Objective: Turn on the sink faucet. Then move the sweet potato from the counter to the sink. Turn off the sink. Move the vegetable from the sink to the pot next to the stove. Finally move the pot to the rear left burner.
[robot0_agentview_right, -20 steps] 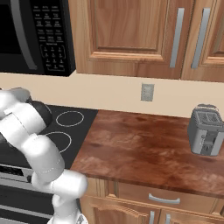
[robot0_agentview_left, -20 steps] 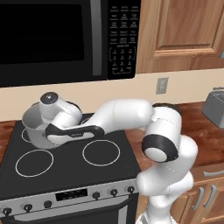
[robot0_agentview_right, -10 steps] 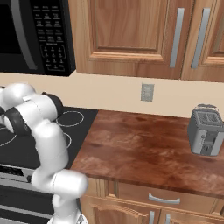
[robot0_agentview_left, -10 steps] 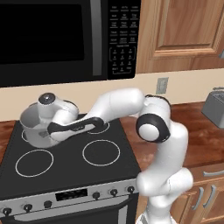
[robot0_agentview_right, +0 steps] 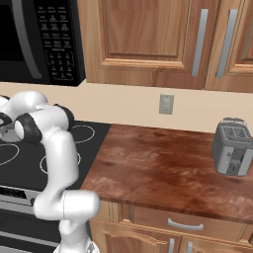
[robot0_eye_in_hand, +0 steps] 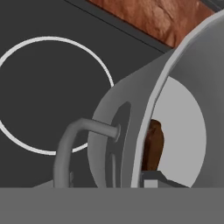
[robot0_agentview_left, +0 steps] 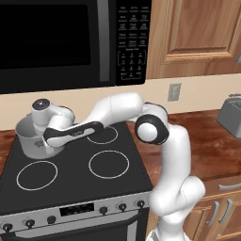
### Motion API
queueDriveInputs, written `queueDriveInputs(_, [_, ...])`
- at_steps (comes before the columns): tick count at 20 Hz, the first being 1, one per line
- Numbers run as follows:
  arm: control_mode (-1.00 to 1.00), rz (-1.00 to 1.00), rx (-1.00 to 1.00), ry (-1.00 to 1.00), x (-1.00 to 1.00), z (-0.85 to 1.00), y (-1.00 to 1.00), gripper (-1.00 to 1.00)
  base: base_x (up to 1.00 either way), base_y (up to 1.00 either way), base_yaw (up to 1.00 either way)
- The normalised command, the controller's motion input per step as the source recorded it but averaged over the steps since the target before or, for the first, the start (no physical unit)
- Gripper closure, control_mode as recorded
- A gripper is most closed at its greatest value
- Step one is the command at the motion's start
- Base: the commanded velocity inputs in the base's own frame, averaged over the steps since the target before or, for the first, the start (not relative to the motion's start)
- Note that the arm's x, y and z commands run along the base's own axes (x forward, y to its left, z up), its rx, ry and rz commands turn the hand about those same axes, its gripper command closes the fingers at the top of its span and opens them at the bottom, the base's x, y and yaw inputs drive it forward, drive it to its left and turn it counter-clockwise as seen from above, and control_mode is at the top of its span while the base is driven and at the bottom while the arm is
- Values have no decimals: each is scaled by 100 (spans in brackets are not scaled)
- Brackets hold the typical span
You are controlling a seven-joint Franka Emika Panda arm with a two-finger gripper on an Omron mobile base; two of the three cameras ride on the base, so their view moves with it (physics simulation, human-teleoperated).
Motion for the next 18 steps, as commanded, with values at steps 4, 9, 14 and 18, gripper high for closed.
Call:
queueDriveInputs(4, [-100, 0, 0, 0, 20, -16, 13, 100, 0, 0, 0])
queueDriveInputs(9, [-100, 0, 0, -3, 13, -26, 0, 100, 0, 0, 0])
queueDriveInputs(14, [-100, 0, 0, -6, 12, -28, 0, 100, 0, 0, 0])
queueDriveInputs(18, [-100, 0, 0, -6, 17, -25, 0, 100, 0, 0, 0])
